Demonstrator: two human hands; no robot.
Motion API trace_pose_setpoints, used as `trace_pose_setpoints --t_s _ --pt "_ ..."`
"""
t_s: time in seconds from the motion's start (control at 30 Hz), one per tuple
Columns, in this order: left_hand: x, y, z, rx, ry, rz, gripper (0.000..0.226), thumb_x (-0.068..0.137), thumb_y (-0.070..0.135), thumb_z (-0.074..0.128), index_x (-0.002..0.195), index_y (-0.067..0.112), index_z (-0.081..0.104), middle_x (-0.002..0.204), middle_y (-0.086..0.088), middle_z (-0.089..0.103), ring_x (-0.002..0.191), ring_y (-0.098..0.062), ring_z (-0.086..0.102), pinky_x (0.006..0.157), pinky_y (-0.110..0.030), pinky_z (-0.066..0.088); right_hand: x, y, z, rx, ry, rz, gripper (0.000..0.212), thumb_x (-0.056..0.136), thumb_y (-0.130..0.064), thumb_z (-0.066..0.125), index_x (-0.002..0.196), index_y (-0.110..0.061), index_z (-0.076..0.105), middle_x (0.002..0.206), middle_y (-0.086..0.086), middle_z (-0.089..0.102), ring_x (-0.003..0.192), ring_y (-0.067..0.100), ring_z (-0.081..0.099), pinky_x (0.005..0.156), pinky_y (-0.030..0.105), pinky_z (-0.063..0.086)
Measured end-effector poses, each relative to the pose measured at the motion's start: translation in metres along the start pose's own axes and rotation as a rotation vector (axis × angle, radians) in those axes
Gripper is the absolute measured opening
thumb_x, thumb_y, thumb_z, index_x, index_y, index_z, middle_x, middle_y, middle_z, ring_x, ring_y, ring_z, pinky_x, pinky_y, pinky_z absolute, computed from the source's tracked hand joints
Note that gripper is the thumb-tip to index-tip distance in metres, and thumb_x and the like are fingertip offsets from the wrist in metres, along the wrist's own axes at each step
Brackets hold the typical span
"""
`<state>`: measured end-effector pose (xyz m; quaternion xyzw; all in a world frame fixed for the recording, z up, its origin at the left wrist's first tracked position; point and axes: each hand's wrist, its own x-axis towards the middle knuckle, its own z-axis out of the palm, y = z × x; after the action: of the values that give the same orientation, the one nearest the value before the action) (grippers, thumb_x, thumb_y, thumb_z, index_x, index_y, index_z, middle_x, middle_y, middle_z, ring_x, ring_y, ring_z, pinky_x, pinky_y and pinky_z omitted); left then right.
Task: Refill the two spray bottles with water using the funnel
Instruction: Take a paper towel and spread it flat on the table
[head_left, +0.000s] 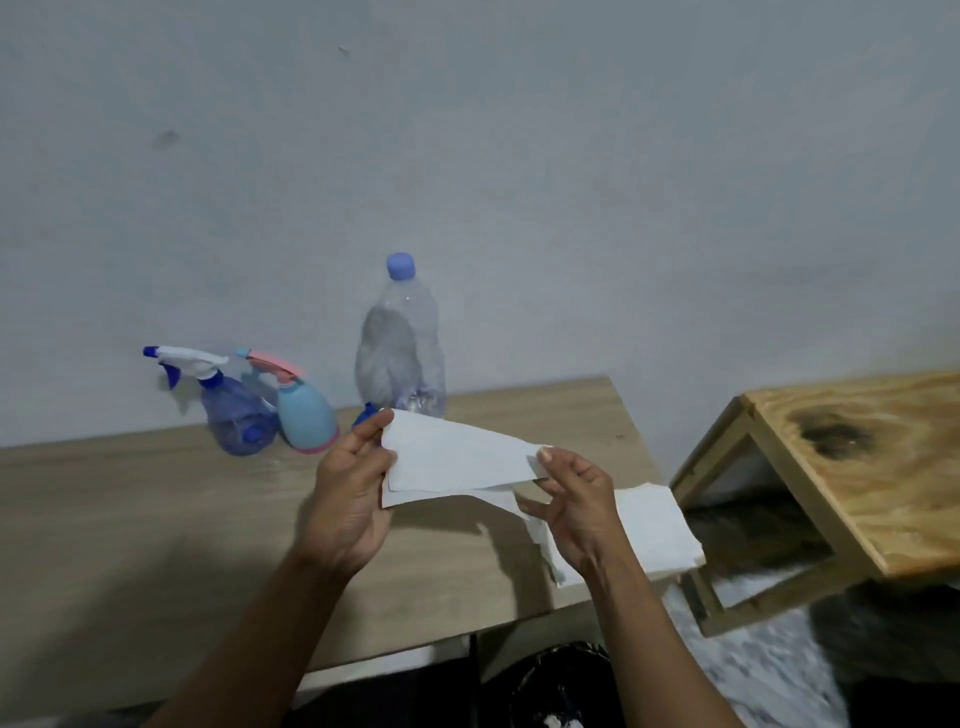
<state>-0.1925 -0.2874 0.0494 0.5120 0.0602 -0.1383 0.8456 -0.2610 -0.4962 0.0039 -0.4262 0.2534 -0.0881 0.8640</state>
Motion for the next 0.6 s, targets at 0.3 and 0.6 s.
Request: trace_pose_setpoints --t_s 0.3,0.6 --pt "-0.011 0.047 -0.124 0.074 0.215 0.046 0.041 0.093 -0.019 0.040 0.119 0.007 0.056 0.108 -0.007 0.067 0.080 -0.012 0.073 0.063 -0.022 0.059 -0.011 0.056 0.107 -0.240 -0.098 -0.059 0.025 0.081 0.011 0.072 0.096 -0.009 0.070 0.084 0.018 0.072 0.075 0.030 0.067 0.066 0.034 0.060" --pt "-0.007 0.077 -0.238 0.183 0.291 0.065 0.034 0.087 -0.012 0.063 0.109 0.014 0.066 0.114 -0.010 0.070 0.093 -0.013 0.068 0.085 -0.029 0.055 -0.008 0.129 0.191 -0.624 -0.196 -0.137 0.025 0.082 0.004 0.075 0.100 -0.013 0.073 0.059 0.007 0.050 0.061 0.019 0.046 0.060 0.024 0.045"
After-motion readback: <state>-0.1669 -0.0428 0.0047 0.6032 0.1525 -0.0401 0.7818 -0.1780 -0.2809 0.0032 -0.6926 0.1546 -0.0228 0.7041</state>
